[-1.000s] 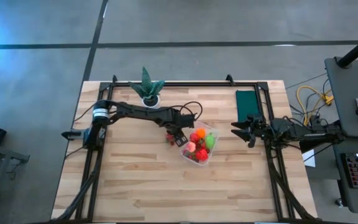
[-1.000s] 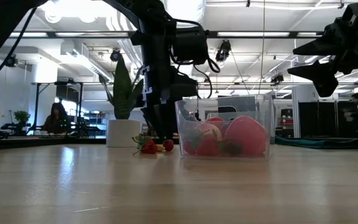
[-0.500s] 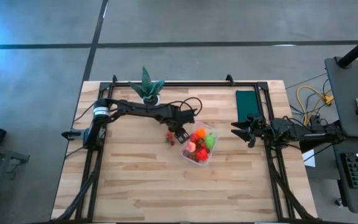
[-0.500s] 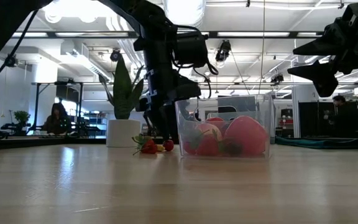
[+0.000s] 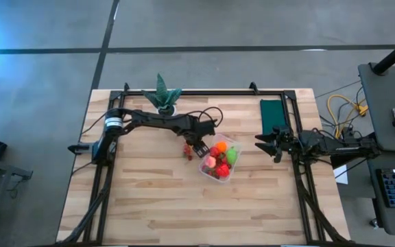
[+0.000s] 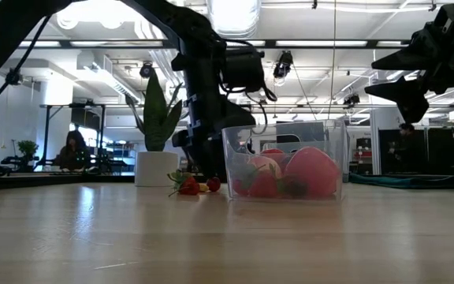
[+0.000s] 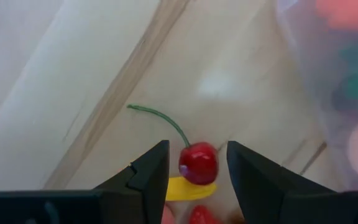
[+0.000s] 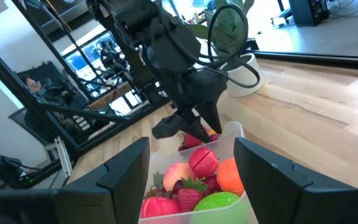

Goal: Pick and placing Produce into tupperware
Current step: Put the red cherry into the container

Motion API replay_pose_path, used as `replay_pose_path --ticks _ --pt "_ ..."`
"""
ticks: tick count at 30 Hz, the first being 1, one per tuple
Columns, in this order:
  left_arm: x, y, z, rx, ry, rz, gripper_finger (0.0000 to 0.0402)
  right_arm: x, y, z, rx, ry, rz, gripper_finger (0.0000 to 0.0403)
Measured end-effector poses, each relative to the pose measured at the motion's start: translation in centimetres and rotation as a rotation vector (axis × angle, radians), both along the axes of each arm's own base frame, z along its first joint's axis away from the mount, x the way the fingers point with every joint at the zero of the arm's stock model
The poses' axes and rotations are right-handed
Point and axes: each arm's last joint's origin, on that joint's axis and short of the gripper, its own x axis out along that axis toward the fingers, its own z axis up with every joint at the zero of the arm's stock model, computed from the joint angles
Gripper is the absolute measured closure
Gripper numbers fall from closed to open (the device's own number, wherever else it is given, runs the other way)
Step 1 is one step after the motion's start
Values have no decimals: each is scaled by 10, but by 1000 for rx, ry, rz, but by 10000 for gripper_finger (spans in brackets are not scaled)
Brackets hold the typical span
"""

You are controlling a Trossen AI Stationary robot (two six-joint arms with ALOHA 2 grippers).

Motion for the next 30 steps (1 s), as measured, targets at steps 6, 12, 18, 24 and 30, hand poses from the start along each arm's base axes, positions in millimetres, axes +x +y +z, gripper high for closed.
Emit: replay_pose_path --ticks 6,12,18,24,30 --pt "1 0 -7 -2 19 0 256 0 0 0 0 0 0 177" --pt "1 0 -8 -3 23 0 256 0 0 0 0 0 0 177" --pt "1 0 -8 1 24 -13 256 0 0 0 0 0 0 177" --pt "0 0 -9 2 35 -27 276 0 0 0 0 -1 0 177" --pt "0 0 -9 4 35 -34 308 0 0 0 0 0 0 177"
